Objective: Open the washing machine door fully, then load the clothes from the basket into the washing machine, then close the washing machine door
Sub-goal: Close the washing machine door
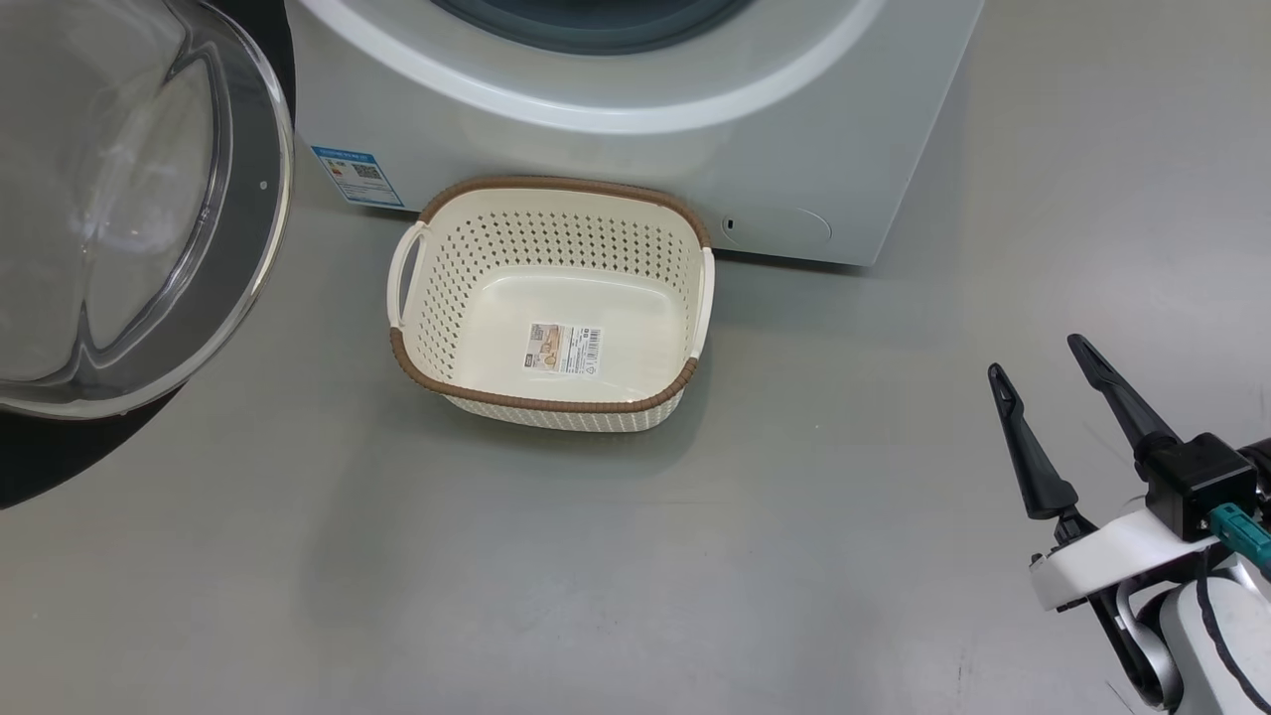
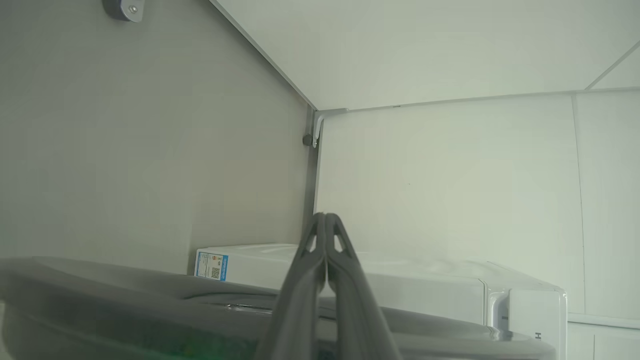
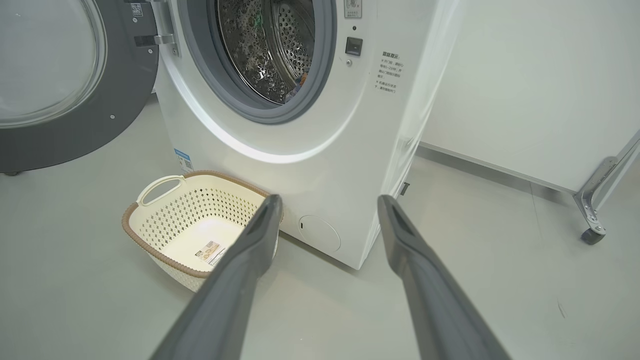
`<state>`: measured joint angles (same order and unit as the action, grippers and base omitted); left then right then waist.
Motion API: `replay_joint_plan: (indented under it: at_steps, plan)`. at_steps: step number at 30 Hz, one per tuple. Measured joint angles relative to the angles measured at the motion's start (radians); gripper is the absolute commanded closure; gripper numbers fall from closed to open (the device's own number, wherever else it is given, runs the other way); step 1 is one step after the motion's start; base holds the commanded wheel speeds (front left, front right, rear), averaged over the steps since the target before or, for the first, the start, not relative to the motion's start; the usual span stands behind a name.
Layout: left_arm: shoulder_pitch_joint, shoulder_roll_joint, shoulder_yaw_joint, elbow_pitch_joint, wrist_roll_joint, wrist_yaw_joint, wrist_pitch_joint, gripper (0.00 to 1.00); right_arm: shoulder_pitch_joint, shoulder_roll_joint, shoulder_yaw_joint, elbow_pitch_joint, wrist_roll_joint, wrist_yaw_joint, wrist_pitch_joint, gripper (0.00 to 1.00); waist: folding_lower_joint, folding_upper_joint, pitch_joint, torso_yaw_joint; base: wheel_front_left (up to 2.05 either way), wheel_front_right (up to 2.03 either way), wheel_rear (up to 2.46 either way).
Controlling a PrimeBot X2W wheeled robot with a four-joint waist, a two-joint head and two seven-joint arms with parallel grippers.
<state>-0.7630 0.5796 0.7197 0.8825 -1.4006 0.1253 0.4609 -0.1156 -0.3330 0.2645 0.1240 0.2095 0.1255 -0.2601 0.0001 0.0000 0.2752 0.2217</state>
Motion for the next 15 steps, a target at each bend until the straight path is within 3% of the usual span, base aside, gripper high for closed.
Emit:
replay_joint_plan:
  at_steps: [9,15]
  plan:
    - [-0.002,0.002,-0.004,0.018,-0.014,-0.004,0.073,1.00,0.000,0.000,-0.003,0.000,-0.001,0.000,0.000,0.00,0.0000,0.0000,-0.002,0.011,0.00,0.00,0.00]
    - [-0.002,-0.007,-0.013,0.023,-0.019,-0.033,0.133,1.00,0.000,-0.007,0.000,0.000,-0.001,0.000,0.000,0.00,0.0000,0.0000,-0.008,0.023,0.00,0.00,0.00]
